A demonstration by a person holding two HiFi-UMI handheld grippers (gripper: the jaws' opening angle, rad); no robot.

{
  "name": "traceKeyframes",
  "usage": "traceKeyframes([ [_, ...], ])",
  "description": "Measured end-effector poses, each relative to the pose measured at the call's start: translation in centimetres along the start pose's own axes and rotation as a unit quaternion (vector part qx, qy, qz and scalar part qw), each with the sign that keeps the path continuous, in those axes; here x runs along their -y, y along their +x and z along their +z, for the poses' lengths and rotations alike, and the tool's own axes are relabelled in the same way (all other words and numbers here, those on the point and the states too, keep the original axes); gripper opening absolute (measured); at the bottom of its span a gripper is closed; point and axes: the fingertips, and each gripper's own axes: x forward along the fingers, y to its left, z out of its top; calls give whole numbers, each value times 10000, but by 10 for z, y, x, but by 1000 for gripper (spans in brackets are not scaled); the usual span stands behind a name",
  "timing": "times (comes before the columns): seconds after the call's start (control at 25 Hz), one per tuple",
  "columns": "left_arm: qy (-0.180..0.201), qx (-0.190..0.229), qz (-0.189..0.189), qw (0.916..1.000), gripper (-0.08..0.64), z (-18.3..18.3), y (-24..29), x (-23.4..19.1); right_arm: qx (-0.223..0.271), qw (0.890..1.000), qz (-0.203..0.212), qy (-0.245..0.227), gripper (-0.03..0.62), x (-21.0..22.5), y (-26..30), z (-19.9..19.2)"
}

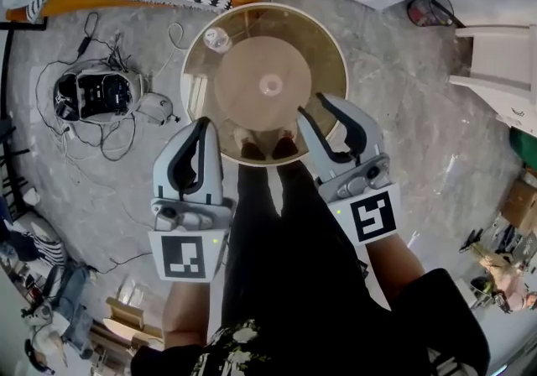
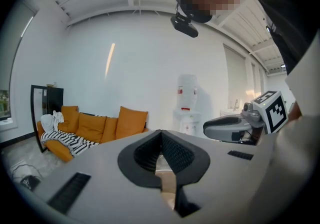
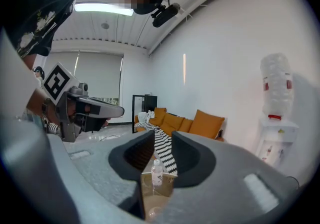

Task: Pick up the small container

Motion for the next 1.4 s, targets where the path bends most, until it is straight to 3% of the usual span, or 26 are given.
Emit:
traceKeyframes([
  [0.8, -322, -537, -64, 9980, 6, -138, 77, 6, -732, 9941, 747, 277, 158, -13, 75, -166],
  [1.4, -308, -801, -239, 9960, 6, -241, 120, 5, -1388, 9861, 714, 568, 195, -13, 105, -304],
])
